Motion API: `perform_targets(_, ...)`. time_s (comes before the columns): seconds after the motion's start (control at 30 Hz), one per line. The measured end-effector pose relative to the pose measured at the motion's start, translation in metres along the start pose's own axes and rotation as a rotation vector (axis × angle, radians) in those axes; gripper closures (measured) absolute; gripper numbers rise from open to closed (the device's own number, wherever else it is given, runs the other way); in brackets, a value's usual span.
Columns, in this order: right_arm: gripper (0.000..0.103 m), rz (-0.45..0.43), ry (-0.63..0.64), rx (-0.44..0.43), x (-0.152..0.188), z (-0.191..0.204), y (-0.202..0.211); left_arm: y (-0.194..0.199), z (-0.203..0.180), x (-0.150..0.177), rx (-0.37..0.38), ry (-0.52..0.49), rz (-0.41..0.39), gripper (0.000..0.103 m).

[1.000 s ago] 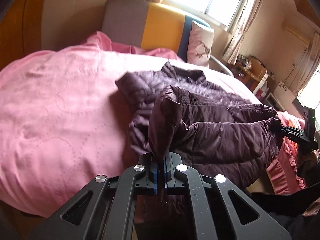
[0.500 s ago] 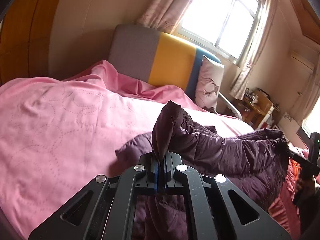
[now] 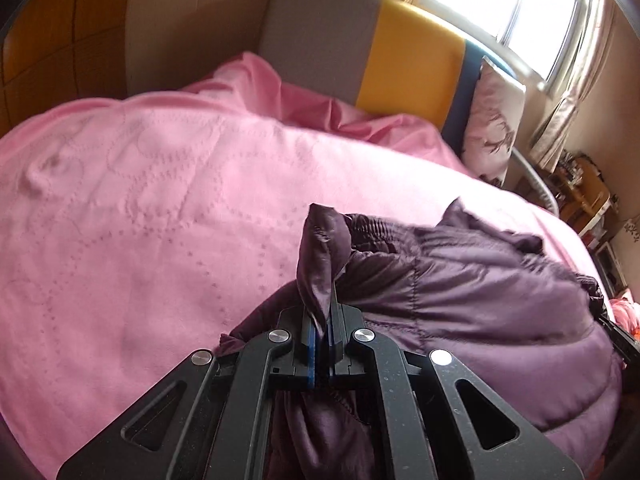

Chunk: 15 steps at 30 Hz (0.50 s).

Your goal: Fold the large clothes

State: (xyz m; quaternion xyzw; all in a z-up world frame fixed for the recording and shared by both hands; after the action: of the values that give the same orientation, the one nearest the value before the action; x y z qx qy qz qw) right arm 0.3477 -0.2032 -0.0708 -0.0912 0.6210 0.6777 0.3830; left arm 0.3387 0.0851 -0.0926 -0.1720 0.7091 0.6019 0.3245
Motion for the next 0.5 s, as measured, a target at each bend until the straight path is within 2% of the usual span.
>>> perform_targets(0.1,0.084,0.010,-0.012,-0.005,0.006,-0.001,-0.016,-0.018,0.003,0.014,-0.003,0.014,0.031,0.100)
perform_targets(0.2,0.084,0.010,-0.008,-0.003,0.012,-0.001,-0.027,-0.020,0.000,0.017,-0.021,0.003,0.038,0.100)
perform_targets(0.4,0.084,0.017,-0.021,-0.004,0.012,-0.006,-0.026,-0.019,-0.002,0.015,-0.029,0.008,0.052,0.098)
perform_targets(0.43,0.083,0.024,-0.023,0.003,0.011,-0.005,-0.026,-0.015,0.000,0.014,-0.029,0.022,0.055,0.097)
perform_targets(0.47,0.081,0.027,-0.022,0.005,0.009,-0.005,-0.025,-0.011,0.004,0.012,-0.030,0.040,0.059,0.090)
perform_targets(0.5,0.081,0.030,-0.023,0.010,0.008,-0.005,-0.023,-0.003,0.008,0.012,-0.039,0.071,0.058,0.077)
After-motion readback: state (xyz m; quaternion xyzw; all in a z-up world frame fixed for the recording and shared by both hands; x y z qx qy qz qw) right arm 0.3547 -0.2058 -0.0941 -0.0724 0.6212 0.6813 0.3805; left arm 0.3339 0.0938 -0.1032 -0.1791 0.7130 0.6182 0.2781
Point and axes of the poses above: each gripper's, at about its wrist camera, not at the fingertips, and y roughly against the way its jaws point, z to its left, x to its underside, the point moved 3 cm from there along -y, roughly the way its jaws point, and after that the axes turned 13 degrees about -y, right-handed, at the moved point
